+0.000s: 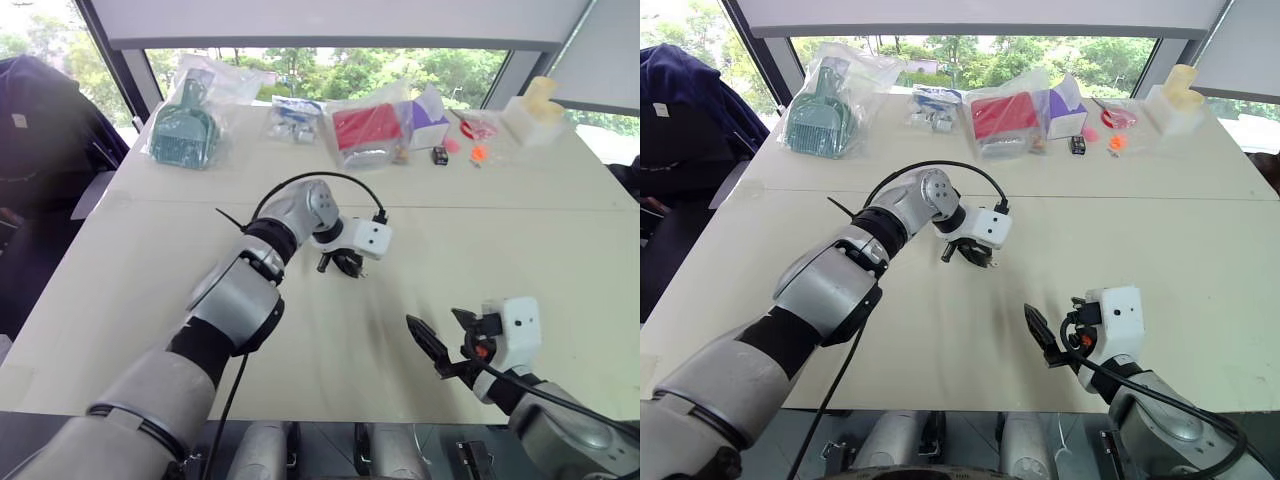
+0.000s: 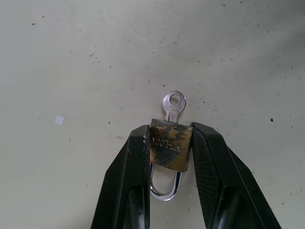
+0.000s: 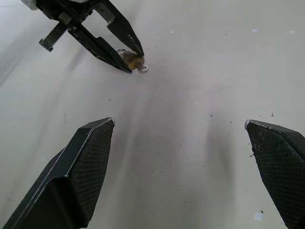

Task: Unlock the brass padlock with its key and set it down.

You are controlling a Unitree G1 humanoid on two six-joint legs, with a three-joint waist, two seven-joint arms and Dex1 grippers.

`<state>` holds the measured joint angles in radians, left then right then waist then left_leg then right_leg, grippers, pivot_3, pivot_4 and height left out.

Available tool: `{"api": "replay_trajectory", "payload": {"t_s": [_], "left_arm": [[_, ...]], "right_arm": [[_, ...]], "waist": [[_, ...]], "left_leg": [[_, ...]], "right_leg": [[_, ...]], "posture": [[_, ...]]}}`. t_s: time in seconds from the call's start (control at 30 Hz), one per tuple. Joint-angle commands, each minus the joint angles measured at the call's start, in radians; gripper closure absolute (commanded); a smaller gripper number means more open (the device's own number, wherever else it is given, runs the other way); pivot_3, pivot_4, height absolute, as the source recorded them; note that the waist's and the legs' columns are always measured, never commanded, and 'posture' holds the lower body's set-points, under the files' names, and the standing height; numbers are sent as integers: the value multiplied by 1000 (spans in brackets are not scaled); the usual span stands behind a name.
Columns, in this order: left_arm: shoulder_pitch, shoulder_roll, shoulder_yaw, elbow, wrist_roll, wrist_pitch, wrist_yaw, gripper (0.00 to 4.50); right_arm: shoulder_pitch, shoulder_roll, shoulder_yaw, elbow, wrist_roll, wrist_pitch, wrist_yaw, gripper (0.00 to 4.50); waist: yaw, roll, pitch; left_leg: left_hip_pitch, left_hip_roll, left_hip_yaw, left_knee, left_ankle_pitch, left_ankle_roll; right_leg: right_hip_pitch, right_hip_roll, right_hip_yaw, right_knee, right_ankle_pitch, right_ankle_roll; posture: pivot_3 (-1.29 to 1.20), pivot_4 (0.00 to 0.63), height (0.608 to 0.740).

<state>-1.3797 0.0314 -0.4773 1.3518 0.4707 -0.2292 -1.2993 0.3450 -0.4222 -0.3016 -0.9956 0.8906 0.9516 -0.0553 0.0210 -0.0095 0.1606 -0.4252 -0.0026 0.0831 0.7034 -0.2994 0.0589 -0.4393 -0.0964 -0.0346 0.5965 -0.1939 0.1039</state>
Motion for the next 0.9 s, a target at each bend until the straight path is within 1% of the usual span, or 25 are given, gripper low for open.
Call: {"api": "replay_trajectory", "payload": {"t_s": [0.03, 0.17, 0.27, 0.33, 0.4, 0.5, 0.6, 0.7, 0.77, 0.9], "left_arm": [[18, 23, 19, 24, -1, -15, -25, 3840], [-7, 29, 146, -11, -104, -122, 100, 3840], [-12, 73, 231, -58, -178, -235, 164, 3840], [13, 102, 284, -110, -243, -288, 144, 3840], [53, 122, 320, -179, -297, -306, 121, 3840], [174, 160, 324, -373, -365, -353, 70, 3840], [365, 204, 325, -741, -429, -241, 98, 3840], [472, 227, 330, -993, -430, -143, 178, 3840], [510, 234, 331, -1098, -422, -101, 233, 3840], [556, 253, 310, -1223, -395, -73, 321, 3840]], "right_arm": [[-47, -12, -13, 14, 47, -21, 8, 0], [-152, -37, -49, 103, 149, -21, 30, 0], [-271, -75, -127, 212, 315, -38, 12, 0], [-342, -110, -154, 274, 408, -44, 11, 0], [-397, -159, -155, 321, 455, -38, 39, 0], [-471, -211, -130, 376, 496, -36, 64, 0], [-569, -255, -79, 445, 500, -20, 111, 0], [-629, -277, -34, 506, 491, -6, 153, 0], [-660, -281, -8, 537, 486, 4, 175, 0], [-722, -258, 31, 593, 503, 14, 194, 0]], "waist": [[-11, 0, 0], [-7, -1, 0], [-7, -1, 1], [-8, -1, 1], [-7, -1, 1], [-9, 0, 0], [-18, 1, 0], [-12, 1, 0], [-5, 1, 0], [-8, 1, 0]], "left_leg": [[0, 0, 0, 0, 0, 0], [0, 0, -1, -1, 0, 0], [-1, -1, 0, 0, 0, 0], [-1, -1, 0, 0, 0, 0], [-1, -1, 0, -1, 0, 0], [0, -1, 1, -2, 0, 0], [0, -1, 1, -3, 1, -1], [0, -1, 1, -3, 2, -3], [0, -1, 0, -2, 2, -3], [1, -3, 0, -2, 2, -3]], "right_leg": [[0, 0, 0, 0, 0, 0], [-1, 0, 0, 1, 0, 0], [-1, -1, 0, 1, 2, 3], [-1, -2, 0, 1, 3, 4], [-1, -3, 0, 1, 3, 5], [-1, -4, 0, 1, 3, 5], [-1, -3, 2, 1, 3, 5], [-2, -5, 2, 2, 3, 4], [-1, -5, 2, 2, 3, 4], [1, -5, 1, 1, 3, 4]], "posture": [[0, 150, 740], [0, 150, 740], [0, 150, 740], [0, 150, 740], [0, 150, 740], [0, 150, 740], [0, 150, 740], [0, 150, 740], [0, 150, 740], [0, 150, 740]]}}
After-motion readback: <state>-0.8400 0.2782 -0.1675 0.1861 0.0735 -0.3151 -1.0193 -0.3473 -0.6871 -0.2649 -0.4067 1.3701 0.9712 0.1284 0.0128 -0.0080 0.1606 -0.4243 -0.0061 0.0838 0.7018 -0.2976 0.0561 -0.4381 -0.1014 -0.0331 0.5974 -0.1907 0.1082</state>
